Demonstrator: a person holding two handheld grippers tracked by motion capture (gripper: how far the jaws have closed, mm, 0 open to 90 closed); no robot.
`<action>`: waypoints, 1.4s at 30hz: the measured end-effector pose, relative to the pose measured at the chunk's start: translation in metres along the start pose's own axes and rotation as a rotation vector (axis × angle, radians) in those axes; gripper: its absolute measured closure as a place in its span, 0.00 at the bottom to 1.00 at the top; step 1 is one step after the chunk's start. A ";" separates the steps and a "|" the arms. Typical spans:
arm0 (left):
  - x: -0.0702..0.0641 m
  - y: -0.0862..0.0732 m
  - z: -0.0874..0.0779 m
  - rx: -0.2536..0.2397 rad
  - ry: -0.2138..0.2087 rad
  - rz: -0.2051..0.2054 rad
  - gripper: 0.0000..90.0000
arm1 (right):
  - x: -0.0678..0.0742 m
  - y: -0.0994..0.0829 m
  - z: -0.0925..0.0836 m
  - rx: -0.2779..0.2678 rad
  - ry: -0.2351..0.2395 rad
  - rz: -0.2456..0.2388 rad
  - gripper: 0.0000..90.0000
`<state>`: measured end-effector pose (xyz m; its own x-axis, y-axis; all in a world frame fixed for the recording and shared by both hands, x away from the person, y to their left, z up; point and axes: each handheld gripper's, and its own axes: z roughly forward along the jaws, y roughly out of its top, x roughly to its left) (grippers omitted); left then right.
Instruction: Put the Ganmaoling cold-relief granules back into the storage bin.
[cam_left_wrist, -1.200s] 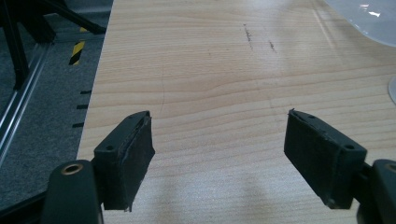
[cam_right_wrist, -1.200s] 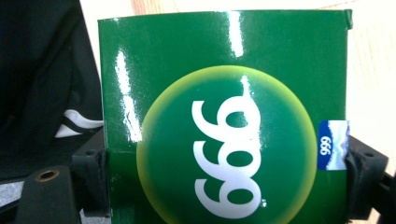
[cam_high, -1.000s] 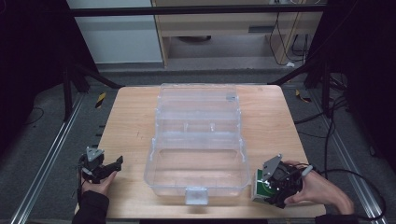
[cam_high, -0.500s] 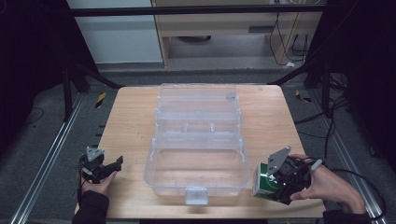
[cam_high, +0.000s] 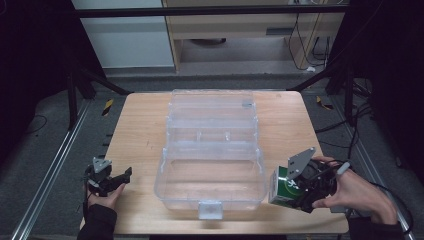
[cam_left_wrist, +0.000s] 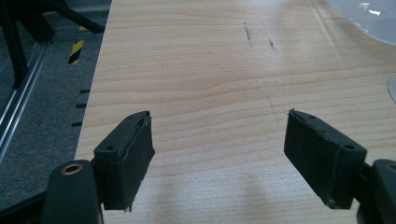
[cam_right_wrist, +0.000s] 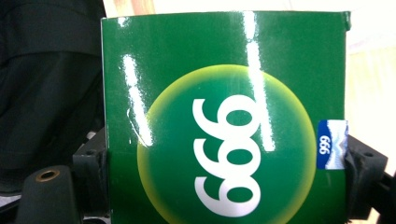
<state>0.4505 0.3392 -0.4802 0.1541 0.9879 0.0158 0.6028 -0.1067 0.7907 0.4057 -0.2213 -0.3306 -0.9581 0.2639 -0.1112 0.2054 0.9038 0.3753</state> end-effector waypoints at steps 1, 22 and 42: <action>0.000 0.000 0.000 0.000 0.001 0.002 0.26 | 0.000 0.002 -0.001 -0.002 -0.005 -0.005 0.18; 0.000 0.000 0.000 -0.001 -0.001 0.003 0.26 | -0.012 0.050 -0.009 0.017 -0.002 -0.052 0.18; 0.000 0.001 0.000 -0.002 -0.001 0.006 0.26 | -0.025 0.087 0.014 -0.014 0.004 -0.082 0.18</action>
<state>0.4511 0.3391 -0.4792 0.1585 0.9872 0.0203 0.6003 -0.1127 0.7918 0.4505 -0.1450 -0.3083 -0.9723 0.1883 -0.1384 0.1239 0.9175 0.3781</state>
